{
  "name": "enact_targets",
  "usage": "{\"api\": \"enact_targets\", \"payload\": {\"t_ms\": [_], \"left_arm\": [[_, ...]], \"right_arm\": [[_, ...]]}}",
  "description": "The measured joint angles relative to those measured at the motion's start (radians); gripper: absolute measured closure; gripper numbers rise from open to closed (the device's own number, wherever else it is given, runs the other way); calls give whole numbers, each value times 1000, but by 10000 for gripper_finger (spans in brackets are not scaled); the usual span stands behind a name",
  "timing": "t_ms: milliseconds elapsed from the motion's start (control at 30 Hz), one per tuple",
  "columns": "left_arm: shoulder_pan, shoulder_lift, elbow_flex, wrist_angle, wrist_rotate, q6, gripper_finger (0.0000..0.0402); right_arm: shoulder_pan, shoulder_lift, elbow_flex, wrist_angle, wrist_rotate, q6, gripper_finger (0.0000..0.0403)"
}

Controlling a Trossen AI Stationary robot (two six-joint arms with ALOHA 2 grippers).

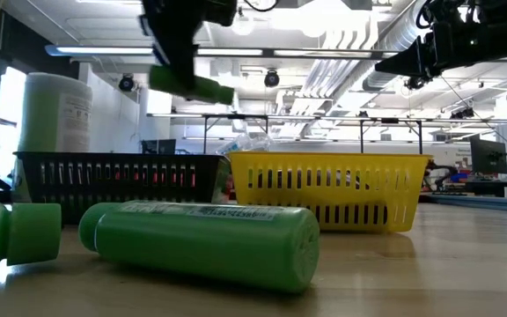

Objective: Pick & Place Travel size toiletries
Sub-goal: Put the green shampoo bottle into the black bin

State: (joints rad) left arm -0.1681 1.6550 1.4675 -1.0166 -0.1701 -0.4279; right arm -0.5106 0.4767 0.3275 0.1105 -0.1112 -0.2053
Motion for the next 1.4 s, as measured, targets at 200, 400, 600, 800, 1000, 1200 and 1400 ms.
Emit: {"api": "enact_targets", "payload": {"t_ms": [200,400,600,800,1000,1200,1400], "left_arm": [[-93,-1,-97,57,-1,-134,217],[-164,-1,-214,237,27,-184,217],[-211,0,-301,331,30,-254,217],[-219,0,-319,346,31,-284,217],[-219,0,-319,345,31,-284,217],[-219,0,-318,346,31,-285,217],[-218,0,-318,342,31,-284,215]], "right_arm": [[0,0,0,13,0,23,400],[0,0,0,14,-3,38,400],[0,0,0,14,-3,55,400],[0,0,0,14,-3,55,400],[0,0,0,14,-3,55,400],[0,0,0,14,-3,54,400],[0,0,0,14,-3,52,400]]}}
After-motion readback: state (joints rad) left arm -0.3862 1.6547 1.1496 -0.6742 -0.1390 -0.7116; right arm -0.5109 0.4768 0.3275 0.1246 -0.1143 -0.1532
